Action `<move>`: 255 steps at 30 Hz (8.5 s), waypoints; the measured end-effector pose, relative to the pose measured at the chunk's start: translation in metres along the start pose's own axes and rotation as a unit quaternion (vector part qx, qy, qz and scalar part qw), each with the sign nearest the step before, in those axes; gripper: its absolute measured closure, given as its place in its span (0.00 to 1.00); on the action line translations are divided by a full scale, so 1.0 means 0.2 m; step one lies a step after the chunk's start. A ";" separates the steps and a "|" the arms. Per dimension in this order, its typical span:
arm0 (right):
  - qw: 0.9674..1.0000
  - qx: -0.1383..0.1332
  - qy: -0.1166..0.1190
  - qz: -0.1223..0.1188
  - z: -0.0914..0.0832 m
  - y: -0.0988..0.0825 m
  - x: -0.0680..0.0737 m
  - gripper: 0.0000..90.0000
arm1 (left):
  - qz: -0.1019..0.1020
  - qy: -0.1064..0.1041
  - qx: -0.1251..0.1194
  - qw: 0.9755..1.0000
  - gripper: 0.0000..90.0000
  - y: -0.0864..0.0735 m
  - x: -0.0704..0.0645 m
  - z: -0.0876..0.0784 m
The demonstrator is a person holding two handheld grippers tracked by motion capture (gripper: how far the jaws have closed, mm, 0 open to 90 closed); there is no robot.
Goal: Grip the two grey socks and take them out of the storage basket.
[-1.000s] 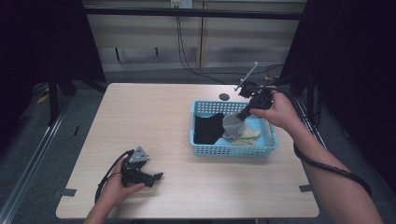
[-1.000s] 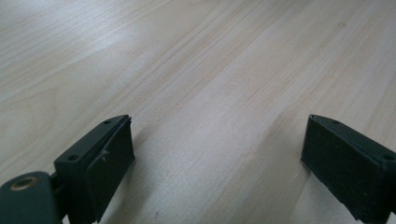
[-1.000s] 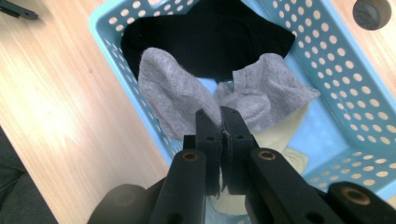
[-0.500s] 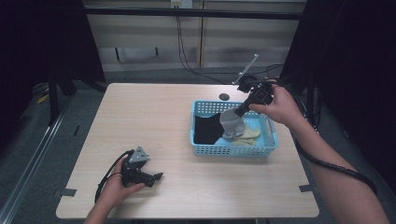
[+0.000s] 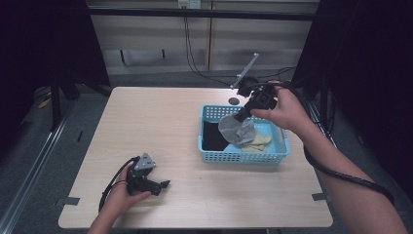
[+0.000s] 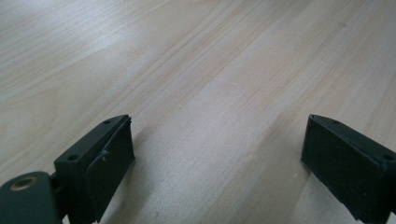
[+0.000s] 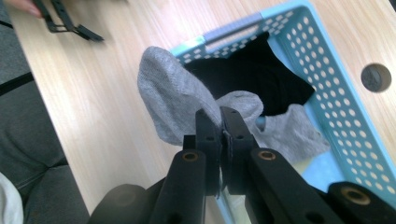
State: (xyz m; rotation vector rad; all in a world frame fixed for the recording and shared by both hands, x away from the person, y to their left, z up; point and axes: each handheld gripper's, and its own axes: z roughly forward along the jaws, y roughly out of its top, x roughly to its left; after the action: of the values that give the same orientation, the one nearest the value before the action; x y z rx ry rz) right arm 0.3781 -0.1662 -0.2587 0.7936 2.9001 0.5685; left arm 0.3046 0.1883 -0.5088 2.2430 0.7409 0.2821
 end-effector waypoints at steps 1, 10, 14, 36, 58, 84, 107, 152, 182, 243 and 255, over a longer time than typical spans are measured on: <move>1.000 -0.001 0.001 -0.003 -0.01 0.01 0.01 0.97 | 0.000 0.000 0.000 1.000 0.09 0.00 0.00 0.00; 0.999 -0.008 0.018 -0.042 -0.03 0.09 0.17 0.97 | 0.000 0.001 -0.001 1.000 0.09 0.00 0.00 0.00; 0.997 -0.013 0.031 -0.063 -0.02 0.14 0.26 0.97 | 0.000 0.000 -0.001 1.000 0.09 0.00 0.00 0.00; 0.992 -0.008 0.097 -0.075 0.25 0.13 0.40 0.62 | 0.000 0.001 -0.002 1.000 0.09 0.00 0.00 0.00; 0.999 0.028 0.017 0.042 0.45 -0.12 -0.04 0.43 | 0.000 0.001 -0.002 1.000 0.09 0.00 0.00 0.00; 0.988 0.035 -0.042 0.145 0.71 -0.39 -0.39 0.38 | 0.003 -0.001 0.002 1.000 0.09 0.00 0.00 0.00; 0.994 0.059 0.001 0.089 0.81 -0.35 -0.29 1.00 | 0.003 -0.001 0.002 1.000 0.09 0.00 0.00 0.00; 0.992 0.030 -0.006 0.122 0.71 -0.35 -0.35 1.00 | 0.003 -0.002 0.002 1.000 0.09 0.00 0.00 0.00; 0.997 -0.016 -0.017 0.070 0.29 -0.21 -0.20 1.00 | 0.001 -0.001 -0.003 1.000 0.09 0.00 0.00 0.00; 0.994 0.008 0.054 -0.090 0.21 -0.11 0.33 1.00 | -0.002 -0.001 -0.002 1.000 0.09 0.00 0.00 0.00; 0.990 0.034 0.075 -0.112 0.31 -0.12 0.39 1.00 | 0.003 -0.002 0.002 1.000 0.09 0.00 0.00 0.00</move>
State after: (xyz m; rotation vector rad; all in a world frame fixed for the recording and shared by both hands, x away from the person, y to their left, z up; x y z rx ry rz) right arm 0.3091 -0.1256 -0.3239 0.4402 3.1045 0.5293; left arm 0.3048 0.1884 -0.5089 2.2491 0.7336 0.2799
